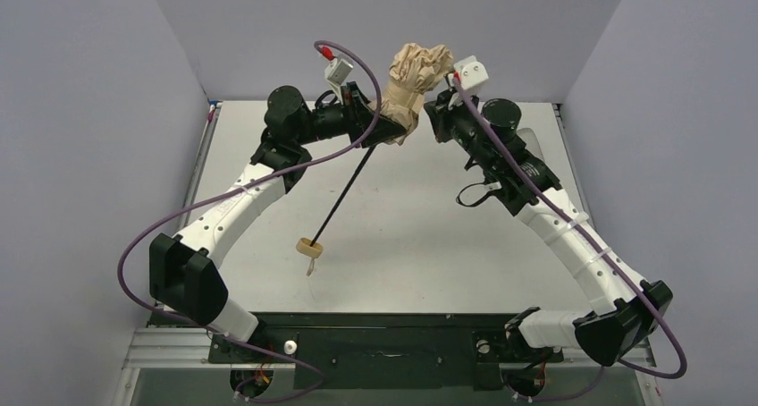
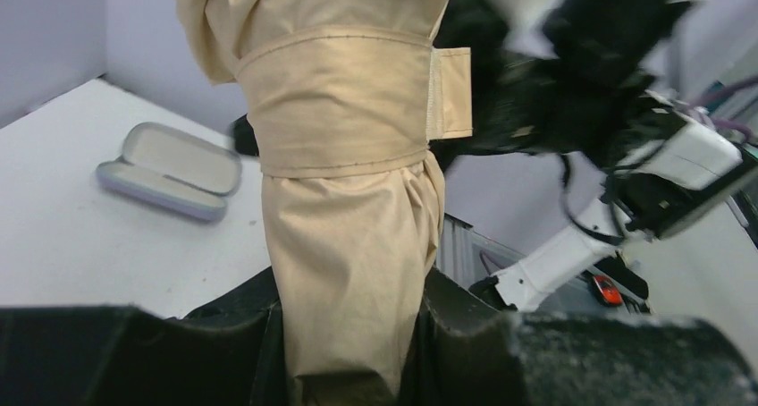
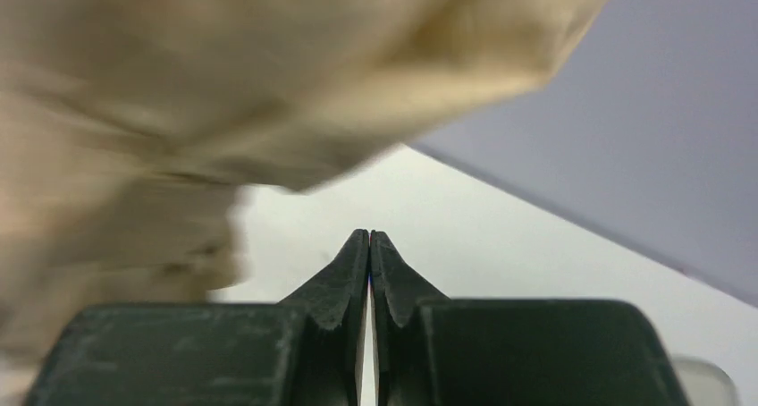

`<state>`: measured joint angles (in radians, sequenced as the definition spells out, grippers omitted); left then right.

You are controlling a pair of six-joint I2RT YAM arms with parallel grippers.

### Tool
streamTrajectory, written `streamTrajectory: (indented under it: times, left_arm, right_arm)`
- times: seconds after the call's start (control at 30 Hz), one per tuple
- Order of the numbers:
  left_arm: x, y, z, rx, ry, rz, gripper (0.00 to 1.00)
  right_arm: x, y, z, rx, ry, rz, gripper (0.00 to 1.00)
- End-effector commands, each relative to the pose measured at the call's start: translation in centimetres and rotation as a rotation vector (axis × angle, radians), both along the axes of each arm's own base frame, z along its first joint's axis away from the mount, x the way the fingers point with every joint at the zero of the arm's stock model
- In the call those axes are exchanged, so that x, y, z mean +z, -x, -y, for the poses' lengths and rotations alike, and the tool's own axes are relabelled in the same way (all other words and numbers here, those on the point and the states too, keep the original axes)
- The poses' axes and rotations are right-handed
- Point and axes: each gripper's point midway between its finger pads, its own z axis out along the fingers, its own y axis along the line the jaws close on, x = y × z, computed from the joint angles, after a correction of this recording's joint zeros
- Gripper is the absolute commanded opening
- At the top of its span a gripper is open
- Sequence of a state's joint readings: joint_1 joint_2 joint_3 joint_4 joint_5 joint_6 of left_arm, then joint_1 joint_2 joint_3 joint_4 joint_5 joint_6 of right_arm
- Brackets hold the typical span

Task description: Open the umbrella

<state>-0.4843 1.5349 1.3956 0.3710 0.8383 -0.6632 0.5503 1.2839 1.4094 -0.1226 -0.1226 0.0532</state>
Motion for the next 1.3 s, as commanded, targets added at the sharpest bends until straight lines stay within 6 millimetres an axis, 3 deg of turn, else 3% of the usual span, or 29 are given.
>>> streamTrajectory:
  times: [0.0, 0.13, 0.2, 0.23, 0.3, 0.53, 0.67, 0.93, 1.13, 1.27]
  left_arm:
    - [8.4, 7.4, -1.0, -0.169, 0.139, 0.320, 0.00]
    - [8.5, 7.1, -1.1, -0.152, 0.143, 0.310, 0.00]
    - [8.1, 6.4, -1.0, -0.123, 0.128, 0.292, 0.00]
    - [8.0, 6.1, -1.1, -0.106, 0.120, 0.314, 0.00]
    - [7.5, 5.5, -1.1, -0.072, 0.096, 0.322, 0.00]
    - [5.2, 3.6, -0.8, -0.011, 0.034, 0.289, 0.00]
    - [4.1, 2.9, -0.7, 0.007, 0.002, 0.294, 0.00]
    - [1.9, 2.3, -0.3, 0.019, -0.047, 0.296, 0.00]
    - [1.4, 2.9, -0.3, 0.031, -0.069, 0.327, 0.00]
    - [1.0, 3.9, 0.0, 0.016, -0.076, 0.347, 0.00]
  right_arm:
    - [-8.8, -2.8, 5.2, -0.206, 0.389, -0.071, 0.00]
    - [-11.2, -2.7, 7.0, -0.214, 0.434, -0.108, 0.00]
    - [-10.7, -1.8, 5.8, -0.093, 0.330, -0.134, 0.00]
    - [-10.2, -1.8, 6.3, -0.089, 0.288, -0.144, 0.00]
    - [-8.7, -0.7, 5.7, -0.025, 0.177, -0.154, 0.04]
    - [-1.7, 3.9, 3.7, 0.113, -0.118, -0.124, 0.46]
    - [2.7, 5.8, 2.3, 0.181, -0.243, -0.105, 0.57]
    - [4.3, 7.5, -0.5, 0.301, -0.283, -0.139, 0.69]
    - [3.9, 6.6, -1.8, 0.329, -0.297, -0.203, 0.77]
    - [3.9, 5.6, -1.5, 0.278, -0.324, -0.226, 0.77]
